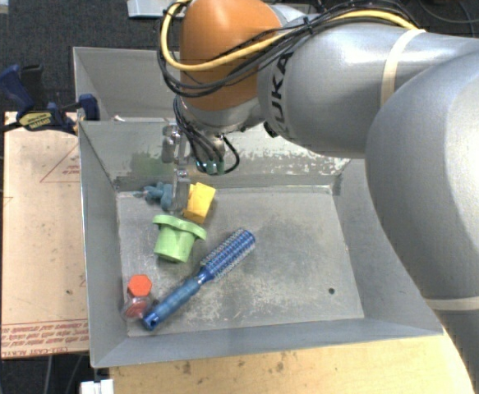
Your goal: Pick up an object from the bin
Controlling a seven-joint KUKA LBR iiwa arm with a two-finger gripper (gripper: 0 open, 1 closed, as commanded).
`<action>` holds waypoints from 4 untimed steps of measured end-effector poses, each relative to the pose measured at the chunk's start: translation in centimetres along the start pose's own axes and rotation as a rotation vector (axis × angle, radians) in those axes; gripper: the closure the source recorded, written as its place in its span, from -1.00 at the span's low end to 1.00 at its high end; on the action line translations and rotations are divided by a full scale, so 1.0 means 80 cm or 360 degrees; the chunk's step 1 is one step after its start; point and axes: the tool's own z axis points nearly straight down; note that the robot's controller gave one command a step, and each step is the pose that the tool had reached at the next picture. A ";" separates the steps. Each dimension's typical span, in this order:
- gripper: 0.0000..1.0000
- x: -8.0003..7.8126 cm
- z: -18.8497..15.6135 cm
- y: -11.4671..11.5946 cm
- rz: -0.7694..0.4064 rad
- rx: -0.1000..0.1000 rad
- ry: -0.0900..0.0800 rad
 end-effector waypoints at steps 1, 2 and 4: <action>-1.00 0.049 0.137 -0.078 -0.0679 0.0001 -0.0012; -1.00 0.051 0.164 -0.054 -0.0624 -0.0001 -0.0013; 1.00 0.023 -0.019 -0.082 -0.0548 0.0001 -0.0032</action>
Offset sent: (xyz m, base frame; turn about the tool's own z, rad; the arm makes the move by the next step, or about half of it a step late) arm -0.0398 -0.0628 -0.1099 -0.4291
